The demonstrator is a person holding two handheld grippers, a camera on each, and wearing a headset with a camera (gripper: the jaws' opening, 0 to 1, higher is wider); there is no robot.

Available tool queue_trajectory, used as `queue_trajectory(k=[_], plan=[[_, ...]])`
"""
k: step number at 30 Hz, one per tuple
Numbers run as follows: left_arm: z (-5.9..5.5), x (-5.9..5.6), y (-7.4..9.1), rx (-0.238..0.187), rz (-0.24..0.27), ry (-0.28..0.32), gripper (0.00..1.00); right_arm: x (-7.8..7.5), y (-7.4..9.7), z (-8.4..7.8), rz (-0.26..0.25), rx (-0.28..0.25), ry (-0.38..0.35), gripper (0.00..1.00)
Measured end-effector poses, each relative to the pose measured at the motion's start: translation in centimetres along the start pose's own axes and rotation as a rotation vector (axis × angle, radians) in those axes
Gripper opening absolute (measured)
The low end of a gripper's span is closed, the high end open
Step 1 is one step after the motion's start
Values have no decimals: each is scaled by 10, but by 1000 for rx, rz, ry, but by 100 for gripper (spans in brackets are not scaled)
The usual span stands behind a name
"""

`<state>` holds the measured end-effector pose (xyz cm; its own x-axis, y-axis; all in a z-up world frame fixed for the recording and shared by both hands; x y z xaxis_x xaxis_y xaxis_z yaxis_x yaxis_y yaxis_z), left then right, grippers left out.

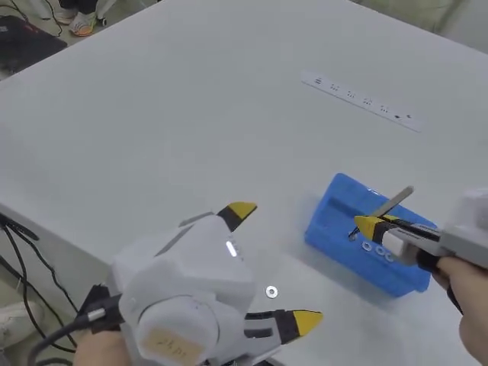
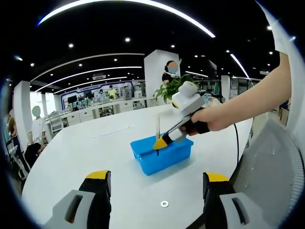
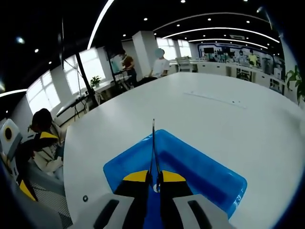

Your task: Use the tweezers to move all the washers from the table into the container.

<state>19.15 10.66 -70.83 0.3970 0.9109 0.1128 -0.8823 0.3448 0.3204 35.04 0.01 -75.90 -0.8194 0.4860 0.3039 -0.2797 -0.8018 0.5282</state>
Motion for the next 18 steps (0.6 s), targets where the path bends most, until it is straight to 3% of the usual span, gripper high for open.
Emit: queue_trajectory(k=[18], plan=[[1, -2, 0, -1, -16, 9, 82, -2, 2, -5, -11, 23, 42, 5]])
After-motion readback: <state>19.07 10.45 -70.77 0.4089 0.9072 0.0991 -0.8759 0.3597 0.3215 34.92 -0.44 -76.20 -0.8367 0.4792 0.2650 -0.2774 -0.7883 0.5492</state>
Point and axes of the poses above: the centre of the closed fingertips' face, and the gripper's own axes: y roughly backward along the fingers, x roughly to its left, z roughly out of its top, the point moved 4 cm from there along y, roughly backward along the fingers, and after that the axes turned 8 degrees about z, right-handed, at the moved point
